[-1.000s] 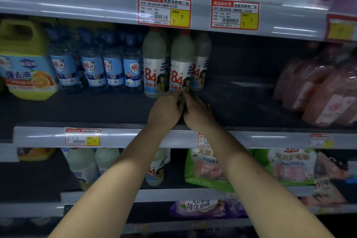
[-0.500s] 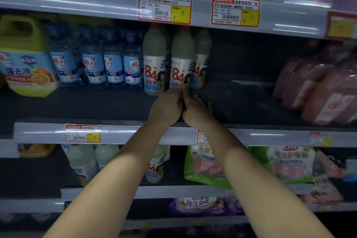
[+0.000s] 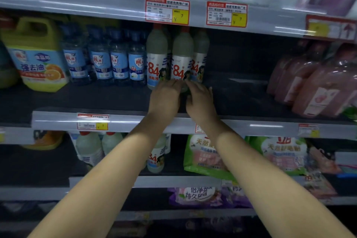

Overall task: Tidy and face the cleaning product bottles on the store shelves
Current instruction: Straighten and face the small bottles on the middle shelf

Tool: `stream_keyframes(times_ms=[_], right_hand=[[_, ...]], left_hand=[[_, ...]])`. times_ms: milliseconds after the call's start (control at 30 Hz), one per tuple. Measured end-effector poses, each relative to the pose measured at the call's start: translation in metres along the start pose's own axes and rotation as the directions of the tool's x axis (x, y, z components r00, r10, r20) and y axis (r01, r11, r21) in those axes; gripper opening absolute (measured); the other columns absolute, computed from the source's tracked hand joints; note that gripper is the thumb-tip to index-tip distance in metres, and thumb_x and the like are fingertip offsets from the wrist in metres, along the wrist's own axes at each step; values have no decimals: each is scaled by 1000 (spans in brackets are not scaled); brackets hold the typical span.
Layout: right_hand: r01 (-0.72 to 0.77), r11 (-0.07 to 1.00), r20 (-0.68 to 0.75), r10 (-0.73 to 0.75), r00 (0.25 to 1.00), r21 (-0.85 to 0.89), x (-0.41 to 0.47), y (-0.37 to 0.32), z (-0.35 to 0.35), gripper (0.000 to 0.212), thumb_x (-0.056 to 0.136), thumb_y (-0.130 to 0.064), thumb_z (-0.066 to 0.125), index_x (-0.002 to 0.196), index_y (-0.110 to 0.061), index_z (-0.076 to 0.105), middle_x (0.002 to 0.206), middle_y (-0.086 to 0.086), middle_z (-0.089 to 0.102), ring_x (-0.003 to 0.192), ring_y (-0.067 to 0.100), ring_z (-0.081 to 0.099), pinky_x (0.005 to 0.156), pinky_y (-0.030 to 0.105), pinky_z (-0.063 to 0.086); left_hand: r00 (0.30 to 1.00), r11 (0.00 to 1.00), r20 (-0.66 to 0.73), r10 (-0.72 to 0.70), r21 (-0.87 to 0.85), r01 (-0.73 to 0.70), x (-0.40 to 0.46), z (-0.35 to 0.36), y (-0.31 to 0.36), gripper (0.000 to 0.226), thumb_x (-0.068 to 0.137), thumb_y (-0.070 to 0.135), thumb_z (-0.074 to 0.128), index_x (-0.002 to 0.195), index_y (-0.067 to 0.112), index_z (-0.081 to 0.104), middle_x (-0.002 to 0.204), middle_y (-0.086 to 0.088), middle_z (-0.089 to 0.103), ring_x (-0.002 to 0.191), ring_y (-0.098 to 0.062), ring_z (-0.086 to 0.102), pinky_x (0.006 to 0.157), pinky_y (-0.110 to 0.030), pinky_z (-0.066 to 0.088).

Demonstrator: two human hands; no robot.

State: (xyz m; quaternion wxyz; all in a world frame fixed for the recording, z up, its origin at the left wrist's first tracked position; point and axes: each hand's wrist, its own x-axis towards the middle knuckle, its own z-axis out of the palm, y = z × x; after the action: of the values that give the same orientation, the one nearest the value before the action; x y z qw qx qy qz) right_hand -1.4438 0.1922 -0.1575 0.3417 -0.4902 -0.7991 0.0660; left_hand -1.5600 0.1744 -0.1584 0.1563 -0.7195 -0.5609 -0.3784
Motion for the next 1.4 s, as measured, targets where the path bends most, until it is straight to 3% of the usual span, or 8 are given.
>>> stream_keyframes(times_ms=[200, 367, 500, 633, 833, 1033, 1300, 1400], right_hand=[[306, 951, -209, -293, 933, 33, -78, -7, 3, 38, 83, -10, 42, 116, -5, 60, 120, 12, 61, 114, 23, 51, 111, 32, 26], [408, 912, -196, -392, 899, 45, -130, -5, 28, 24, 71, -2, 45, 86, -4, 63, 86, 11, 66, 86, 20, 54, 80, 25, 42], [289, 957, -18, -289, 957, 32, -142, 8, 60, 19, 76, -9, 41, 88, -13, 54, 86, 5, 62, 81, 17, 54, 69, 21, 40], [135, 991, 138, -134, 981, 4, -131, 19, 89, 19, 81, -7, 52, 98, -8, 59, 98, 10, 61, 91, 27, 59, 73, 30, 46], [-235, 956, 310, 173, 935, 175, -98, 18, 120, 69, 75, -20, 72, 135, -14, 38, 134, 9, 48, 125, 26, 45, 101, 38, 42], [-366, 872, 336, 255, 907, 326, -81, 7, 137, 73, 69, -22, 77, 133, -16, 41, 134, 7, 51, 126, 25, 47, 101, 38, 42], [-437, 878, 445, 317, 838, 196, -66, -3, 130, 50, 70, -25, 76, 113, -14, 54, 118, 9, 63, 112, 27, 58, 91, 36, 49], [-408, 890, 480, 272, 834, 205, -70, -3, 122, 60, 68, -24, 78, 120, -15, 50, 122, 8, 61, 114, 26, 57, 93, 36, 48]], left_hand=[[987, 998, -149, 65, -10, -67, -82, -20, 6, 37, 81, 5, 46, 114, 0, 61, 115, -16, 64, 106, -31, 56, 92, -39, 41], [998, 992, -64, 28, -119, -35, -168, -2, 14, 36, 78, 4, 44, 106, 0, 66, 107, -15, 67, 103, -24, 53, 92, -34, 41], [981, 974, 108, -163, -139, 178, -193, 25, -13, 34, 79, 2, 49, 110, 0, 63, 107, -16, 66, 98, -30, 62, 86, -38, 52], [920, 926, 219, -324, -125, 356, -197, 41, -36, 39, 73, -10, 61, 111, -1, 64, 109, -19, 67, 97, -34, 66, 87, -42, 51], [836, 863, 306, -456, -76, 499, -202, 50, -48, 39, 82, -2, 55, 119, 6, 59, 112, -16, 66, 98, -33, 64, 80, -39, 53], [816, 842, 322, -481, -91, 532, -199, 51, -52, 37, 85, 2, 53, 121, 9, 57, 114, -15, 64, 101, -32, 61, 78, -34, 49], [797, 814, 375, -474, -159, 559, -190, 48, -53, 35, 87, 0, 49, 120, 8, 55, 111, -17, 65, 99, -33, 61, 76, -28, 45], [788, 796, 391, -475, -190, 574, -191, 46, -55, 40, 84, 3, 57, 123, 11, 55, 115, -11, 65, 105, -28, 61, 78, -21, 40]])
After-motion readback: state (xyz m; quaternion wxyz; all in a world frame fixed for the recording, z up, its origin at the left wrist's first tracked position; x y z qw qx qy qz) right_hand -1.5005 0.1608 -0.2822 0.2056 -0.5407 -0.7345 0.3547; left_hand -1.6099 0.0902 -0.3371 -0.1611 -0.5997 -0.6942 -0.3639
